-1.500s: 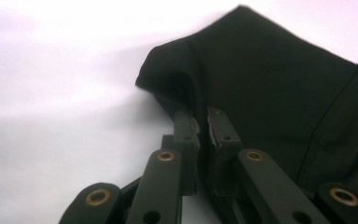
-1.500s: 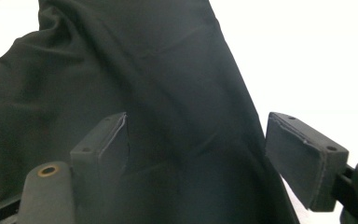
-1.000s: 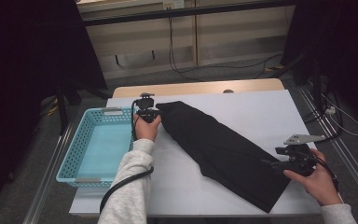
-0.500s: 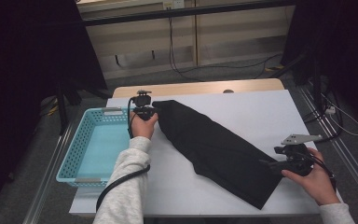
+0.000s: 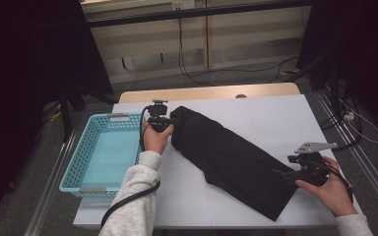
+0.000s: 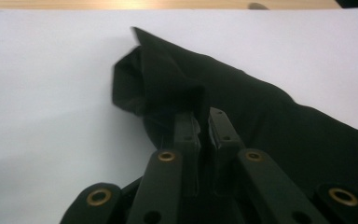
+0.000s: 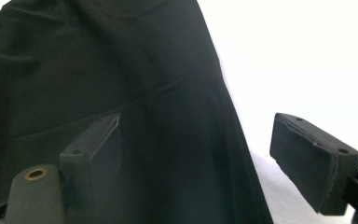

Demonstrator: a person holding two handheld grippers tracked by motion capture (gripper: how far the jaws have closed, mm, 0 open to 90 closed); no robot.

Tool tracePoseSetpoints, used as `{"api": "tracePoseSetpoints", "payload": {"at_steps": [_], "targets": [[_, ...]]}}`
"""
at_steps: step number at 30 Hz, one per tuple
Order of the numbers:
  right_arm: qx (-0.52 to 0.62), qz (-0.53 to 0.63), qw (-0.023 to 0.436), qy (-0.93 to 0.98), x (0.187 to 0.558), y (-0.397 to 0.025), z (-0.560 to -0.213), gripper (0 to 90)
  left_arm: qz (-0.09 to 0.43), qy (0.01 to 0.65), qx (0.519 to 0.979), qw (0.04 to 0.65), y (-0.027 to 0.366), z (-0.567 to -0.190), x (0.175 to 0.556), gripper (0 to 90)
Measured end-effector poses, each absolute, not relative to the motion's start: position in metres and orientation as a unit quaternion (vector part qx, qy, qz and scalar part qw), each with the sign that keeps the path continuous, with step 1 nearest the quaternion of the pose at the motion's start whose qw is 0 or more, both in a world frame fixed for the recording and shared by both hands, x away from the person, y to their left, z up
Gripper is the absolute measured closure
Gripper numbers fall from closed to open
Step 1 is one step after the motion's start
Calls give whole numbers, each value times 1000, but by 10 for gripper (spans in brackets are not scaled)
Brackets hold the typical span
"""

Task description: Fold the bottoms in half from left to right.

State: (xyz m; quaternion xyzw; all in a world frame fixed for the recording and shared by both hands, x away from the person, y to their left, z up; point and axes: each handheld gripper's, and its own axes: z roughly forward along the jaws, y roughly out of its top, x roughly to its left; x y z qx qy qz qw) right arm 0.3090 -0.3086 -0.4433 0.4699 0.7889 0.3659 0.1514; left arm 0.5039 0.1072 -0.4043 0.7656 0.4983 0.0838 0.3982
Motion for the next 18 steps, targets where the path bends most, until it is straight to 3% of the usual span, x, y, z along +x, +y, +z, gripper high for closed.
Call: {"api": "tracePoseSetpoints", "payload": {"at_steps": [18], "targets": [[466,366,147,792,307,-307,-445,170,76,437,796,411,77,-422,471,846]]}}
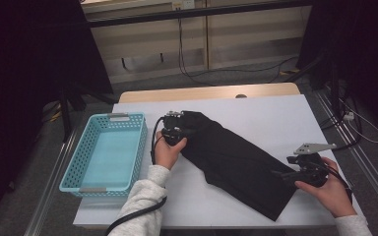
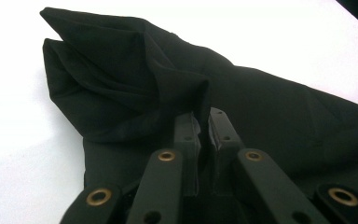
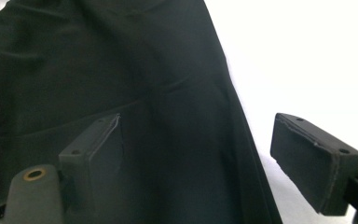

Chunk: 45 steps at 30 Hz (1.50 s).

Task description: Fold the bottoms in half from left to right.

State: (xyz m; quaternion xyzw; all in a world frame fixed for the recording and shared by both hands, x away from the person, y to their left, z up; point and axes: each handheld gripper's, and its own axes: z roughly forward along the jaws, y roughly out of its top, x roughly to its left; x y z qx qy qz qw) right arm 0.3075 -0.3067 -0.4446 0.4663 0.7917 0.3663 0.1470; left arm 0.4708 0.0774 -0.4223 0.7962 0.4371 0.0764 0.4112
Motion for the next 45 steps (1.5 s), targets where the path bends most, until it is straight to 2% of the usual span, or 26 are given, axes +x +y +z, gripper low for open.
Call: {"api": "tracePoseSetpoints", "payload": {"at_steps": [45], "targets": [[460,378,151,789,310,-303,-439,169,29,406,803,435,54,-423,448,847]]}}
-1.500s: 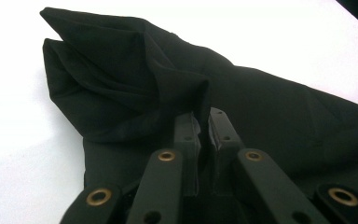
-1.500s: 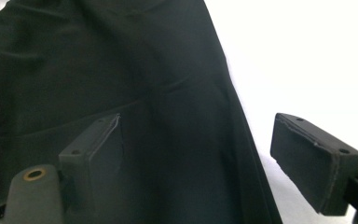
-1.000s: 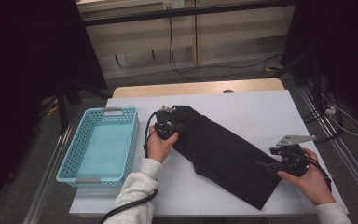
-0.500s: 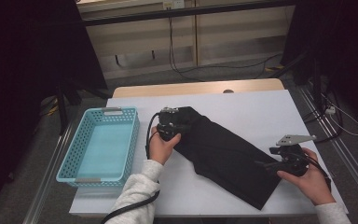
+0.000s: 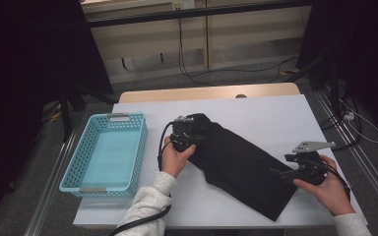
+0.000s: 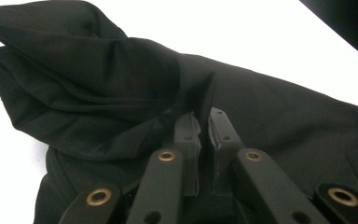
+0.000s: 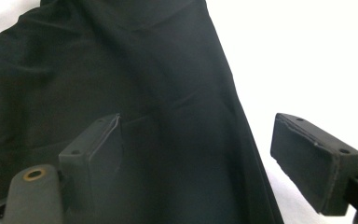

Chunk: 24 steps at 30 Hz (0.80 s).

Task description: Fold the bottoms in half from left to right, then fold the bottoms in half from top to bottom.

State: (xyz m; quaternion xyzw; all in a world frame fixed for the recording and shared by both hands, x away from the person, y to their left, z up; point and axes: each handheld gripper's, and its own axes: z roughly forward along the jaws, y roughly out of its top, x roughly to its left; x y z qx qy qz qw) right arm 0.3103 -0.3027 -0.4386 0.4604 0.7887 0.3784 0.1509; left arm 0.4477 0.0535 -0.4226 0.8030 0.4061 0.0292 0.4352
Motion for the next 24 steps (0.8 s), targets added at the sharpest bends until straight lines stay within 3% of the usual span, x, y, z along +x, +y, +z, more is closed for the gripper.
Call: {"api": "tracePoseSetpoints", "payload": {"at_steps": [24], "targets": [[457,379,150,790,310,-299,-439,169,9,337,832,441,21,-432,404,846]]}}
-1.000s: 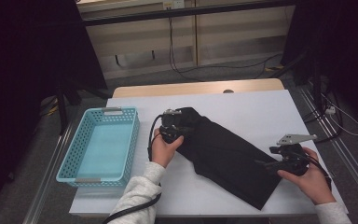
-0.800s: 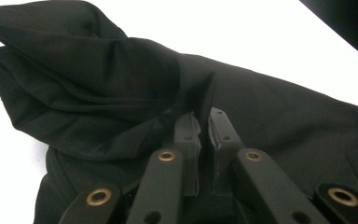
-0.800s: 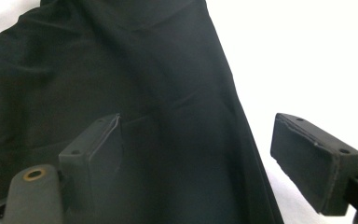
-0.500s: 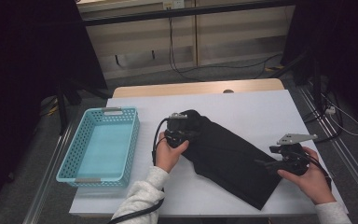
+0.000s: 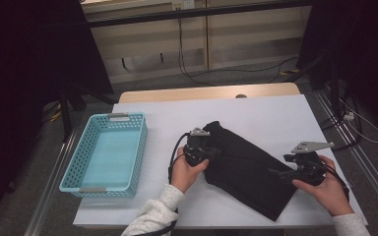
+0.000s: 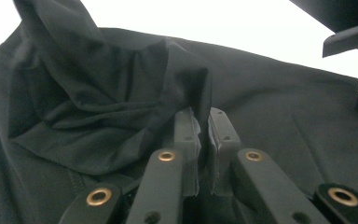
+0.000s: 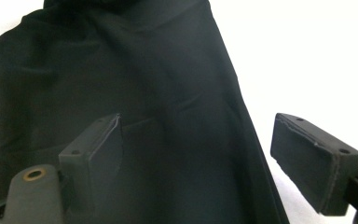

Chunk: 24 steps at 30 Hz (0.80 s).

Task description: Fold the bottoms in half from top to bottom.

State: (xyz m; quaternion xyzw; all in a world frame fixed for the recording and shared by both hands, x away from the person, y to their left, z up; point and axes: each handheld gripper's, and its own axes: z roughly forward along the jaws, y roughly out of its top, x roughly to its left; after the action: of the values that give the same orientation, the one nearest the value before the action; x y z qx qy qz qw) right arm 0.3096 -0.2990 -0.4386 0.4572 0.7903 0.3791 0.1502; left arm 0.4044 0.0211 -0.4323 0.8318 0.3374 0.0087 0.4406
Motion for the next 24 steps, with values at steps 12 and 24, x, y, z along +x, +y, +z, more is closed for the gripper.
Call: {"api": "tracePoseSetpoints", "payload": {"at_steps": [12,24], "targets": [[456,379,150,791,311,-297,-438,169,10,330,841,429,21,-438,401,844],[452,379,148,794,312,-294,-439,169,6,335,840,427,22,-443,401,816]]}}
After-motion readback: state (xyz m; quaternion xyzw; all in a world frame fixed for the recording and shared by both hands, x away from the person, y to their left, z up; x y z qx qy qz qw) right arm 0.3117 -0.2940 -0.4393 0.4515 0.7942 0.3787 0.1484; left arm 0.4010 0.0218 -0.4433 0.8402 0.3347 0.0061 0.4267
